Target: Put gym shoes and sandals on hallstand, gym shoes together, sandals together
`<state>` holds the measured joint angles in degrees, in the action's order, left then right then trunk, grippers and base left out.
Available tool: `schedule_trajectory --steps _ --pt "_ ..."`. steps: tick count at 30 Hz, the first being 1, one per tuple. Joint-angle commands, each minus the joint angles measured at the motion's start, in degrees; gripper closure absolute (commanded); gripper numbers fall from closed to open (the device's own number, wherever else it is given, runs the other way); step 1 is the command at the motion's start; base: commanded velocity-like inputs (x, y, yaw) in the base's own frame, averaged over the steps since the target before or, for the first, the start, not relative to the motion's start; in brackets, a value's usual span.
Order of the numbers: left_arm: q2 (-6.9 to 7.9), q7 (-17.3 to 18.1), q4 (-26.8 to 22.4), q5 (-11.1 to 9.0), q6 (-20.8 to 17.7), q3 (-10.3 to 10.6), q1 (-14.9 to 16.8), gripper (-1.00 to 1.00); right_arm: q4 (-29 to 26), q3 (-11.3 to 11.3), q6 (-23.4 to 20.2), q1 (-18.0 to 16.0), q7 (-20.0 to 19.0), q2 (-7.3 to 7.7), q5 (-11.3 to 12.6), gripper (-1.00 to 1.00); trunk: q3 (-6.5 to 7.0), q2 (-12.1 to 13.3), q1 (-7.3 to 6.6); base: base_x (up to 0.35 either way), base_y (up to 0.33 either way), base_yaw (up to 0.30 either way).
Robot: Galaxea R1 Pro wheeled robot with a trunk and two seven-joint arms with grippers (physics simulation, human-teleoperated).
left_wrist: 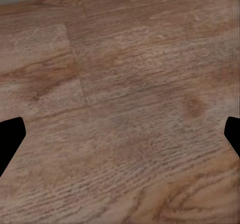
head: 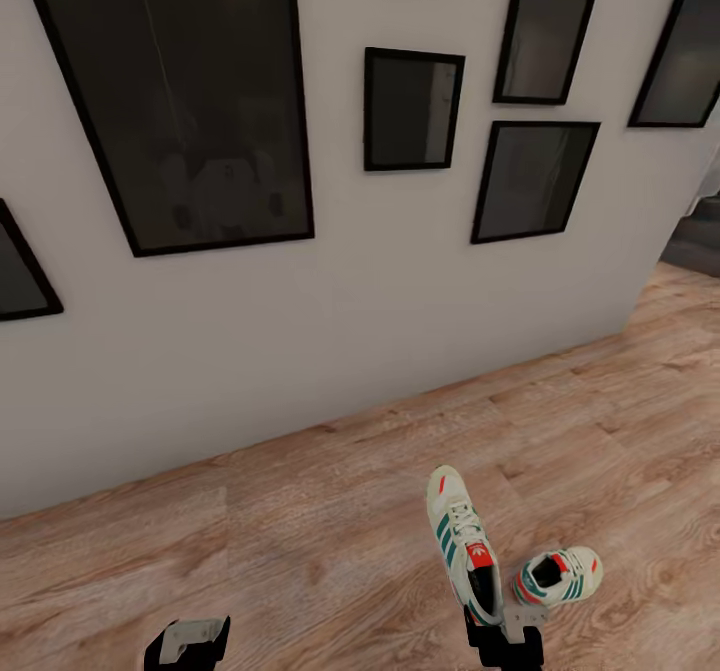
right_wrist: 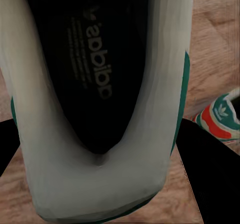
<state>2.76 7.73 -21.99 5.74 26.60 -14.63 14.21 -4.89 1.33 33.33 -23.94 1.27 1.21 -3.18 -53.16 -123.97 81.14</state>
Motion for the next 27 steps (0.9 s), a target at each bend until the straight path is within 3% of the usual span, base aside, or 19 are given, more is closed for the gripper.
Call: schedule_trajectory --steps 1,27 --pt "-0.04 0.27 0.02 0.59 0.21 -0.49 0.03 -1.00 0.06 0.16 0.16 -0.05 0.14 0.00 -0.34 1.00 -0.05 -0.02 -0.01 0.000 0.000 -0.266" --pt "-0.04 0.27 0.02 0.59 0.21 -0.49 0.03 -1.00 0.06 0.16 0.16 -0.05 0.14 0.02 -0.34 1.00 -0.05 -0.02 -0.01 0.000 0.000 -0.266"
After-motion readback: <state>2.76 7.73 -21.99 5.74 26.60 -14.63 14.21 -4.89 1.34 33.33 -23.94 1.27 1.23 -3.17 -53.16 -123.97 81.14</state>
